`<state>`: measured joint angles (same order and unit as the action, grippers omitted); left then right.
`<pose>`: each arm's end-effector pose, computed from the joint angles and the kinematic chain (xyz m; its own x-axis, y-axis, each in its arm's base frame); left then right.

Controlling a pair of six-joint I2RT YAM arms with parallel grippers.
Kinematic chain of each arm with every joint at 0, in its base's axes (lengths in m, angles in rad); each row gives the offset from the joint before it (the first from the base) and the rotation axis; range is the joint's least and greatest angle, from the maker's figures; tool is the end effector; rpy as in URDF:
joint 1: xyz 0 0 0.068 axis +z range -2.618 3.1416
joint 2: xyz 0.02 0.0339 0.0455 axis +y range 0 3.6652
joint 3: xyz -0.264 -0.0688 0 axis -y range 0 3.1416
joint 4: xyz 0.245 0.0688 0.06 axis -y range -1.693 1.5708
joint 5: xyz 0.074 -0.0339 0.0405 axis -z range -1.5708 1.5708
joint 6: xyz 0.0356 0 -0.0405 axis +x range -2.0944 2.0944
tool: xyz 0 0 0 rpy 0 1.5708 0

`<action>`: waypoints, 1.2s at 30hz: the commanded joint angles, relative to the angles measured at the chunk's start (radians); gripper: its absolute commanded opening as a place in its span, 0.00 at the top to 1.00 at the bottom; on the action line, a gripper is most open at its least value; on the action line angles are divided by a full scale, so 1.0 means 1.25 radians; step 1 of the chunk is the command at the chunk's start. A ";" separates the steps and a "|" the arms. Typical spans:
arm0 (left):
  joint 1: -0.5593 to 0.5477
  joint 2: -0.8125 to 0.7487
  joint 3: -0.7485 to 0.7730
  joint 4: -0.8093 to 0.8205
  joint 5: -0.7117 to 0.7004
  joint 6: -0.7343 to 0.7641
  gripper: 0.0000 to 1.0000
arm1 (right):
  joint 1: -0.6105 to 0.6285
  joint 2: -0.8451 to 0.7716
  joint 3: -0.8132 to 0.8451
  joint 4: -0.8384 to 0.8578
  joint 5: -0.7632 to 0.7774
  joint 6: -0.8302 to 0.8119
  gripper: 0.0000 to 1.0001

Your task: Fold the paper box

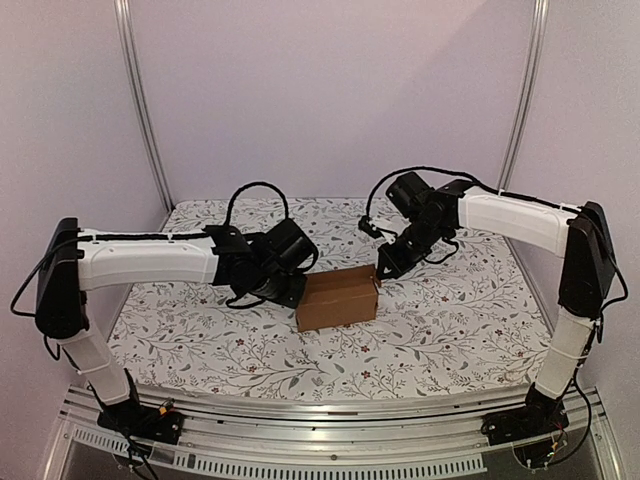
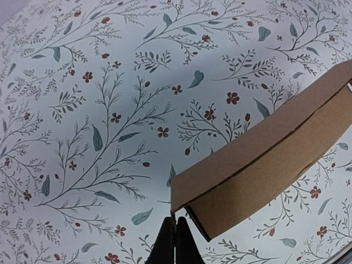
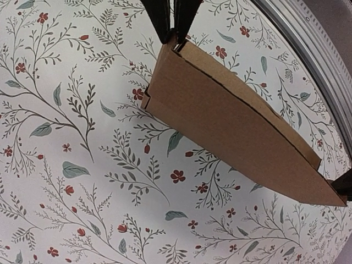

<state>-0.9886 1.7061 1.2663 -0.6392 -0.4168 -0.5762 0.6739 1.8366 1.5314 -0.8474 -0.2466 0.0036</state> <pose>0.2062 -0.2871 0.2311 -0.7653 0.2565 -0.5904 0.2882 0.9566 0.0420 0.2955 0.2471 0.2527 -0.7165 -0.5678 -0.4053 -0.6800 0.6979 0.2245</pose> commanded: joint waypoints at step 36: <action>0.080 0.097 0.166 -0.083 0.183 -0.148 1.00 | 0.006 0.018 0.036 -0.022 -0.030 0.132 1.00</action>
<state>-0.9001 1.8023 1.4429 -0.7540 -0.2588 -0.7055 0.6739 1.8397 1.5509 -0.8806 -0.2539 0.1574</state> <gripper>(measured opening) 0.010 0.002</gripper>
